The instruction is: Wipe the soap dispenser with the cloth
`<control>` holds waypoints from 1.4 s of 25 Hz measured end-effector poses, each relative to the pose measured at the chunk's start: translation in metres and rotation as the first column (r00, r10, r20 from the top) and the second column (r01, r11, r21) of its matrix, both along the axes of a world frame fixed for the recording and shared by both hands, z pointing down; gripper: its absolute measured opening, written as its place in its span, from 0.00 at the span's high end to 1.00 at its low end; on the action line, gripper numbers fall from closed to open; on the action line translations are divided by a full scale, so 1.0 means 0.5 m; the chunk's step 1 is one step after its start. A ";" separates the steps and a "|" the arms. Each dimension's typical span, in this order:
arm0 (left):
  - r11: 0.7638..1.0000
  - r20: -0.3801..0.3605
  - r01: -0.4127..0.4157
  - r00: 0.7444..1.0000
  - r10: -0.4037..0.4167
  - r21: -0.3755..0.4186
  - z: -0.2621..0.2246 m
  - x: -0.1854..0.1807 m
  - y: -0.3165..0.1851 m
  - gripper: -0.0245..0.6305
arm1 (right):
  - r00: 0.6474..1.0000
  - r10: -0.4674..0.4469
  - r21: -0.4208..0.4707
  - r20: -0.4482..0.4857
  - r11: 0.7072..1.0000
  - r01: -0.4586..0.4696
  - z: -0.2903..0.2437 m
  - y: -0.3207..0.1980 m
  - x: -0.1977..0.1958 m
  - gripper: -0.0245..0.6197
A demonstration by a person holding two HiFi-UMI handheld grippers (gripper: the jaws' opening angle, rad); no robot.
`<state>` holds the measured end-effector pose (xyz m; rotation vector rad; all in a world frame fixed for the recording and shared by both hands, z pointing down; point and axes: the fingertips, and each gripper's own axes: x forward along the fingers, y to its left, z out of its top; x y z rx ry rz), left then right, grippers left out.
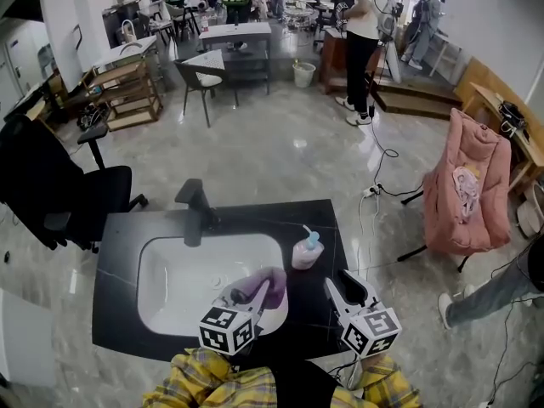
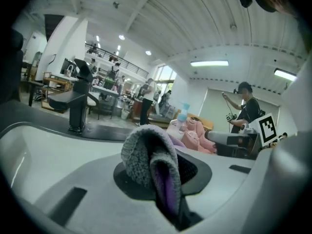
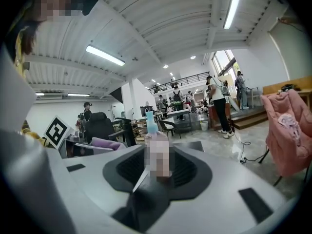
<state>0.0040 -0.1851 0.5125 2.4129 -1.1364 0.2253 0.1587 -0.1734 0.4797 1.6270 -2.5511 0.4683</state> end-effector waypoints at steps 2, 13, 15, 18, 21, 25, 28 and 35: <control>1.000 -0.009 0.031 0.999 -0.031 0.002 -0.004 -0.022 0.003 0.87 | 1.000 0.006 -0.002 -0.001 1.000 -0.006 0.000 0.008 -0.001 0.76; 0.991 -0.022 0.129 0.992 -0.128 0.032 -0.011 -0.092 0.033 0.87 | 0.999 0.050 -0.014 -0.018 0.999 -0.051 0.011 0.052 0.003 0.79; 0.989 -0.022 0.146 0.989 -0.145 0.035 -0.010 -0.101 0.039 0.87 | 0.998 0.063 -0.019 -0.023 0.998 -0.064 0.015 0.061 0.008 0.81; 0.985 -0.027 0.166 0.986 -0.165 0.035 -0.011 -0.115 0.045 0.87 | 0.996 0.084 -0.034 -0.023 0.996 -0.085 0.024 0.070 0.014 0.85; 0.981 -0.032 0.189 0.982 -0.188 0.031 -0.009 -0.128 0.050 0.87 | 0.995 0.098 -0.050 -0.032 0.994 -0.099 0.032 0.073 0.016 0.88; 0.979 -0.022 0.205 0.979 -0.205 0.019 0.007 -0.139 0.056 0.87 | 0.992 0.120 -0.063 -0.035 0.991 -0.122 0.045 0.076 0.024 0.91; 0.976 -0.017 0.216 0.976 -0.216 0.011 0.012 -0.147 0.055 0.87 | 0.992 0.127 -0.081 -0.013 0.989 -0.128 0.053 0.079 0.025 0.93; 0.976 -0.014 0.219 0.976 -0.219 0.009 0.011 -0.151 0.052 0.87 | 0.992 0.124 -0.121 -0.013 0.985 -0.125 0.069 0.087 0.019 0.95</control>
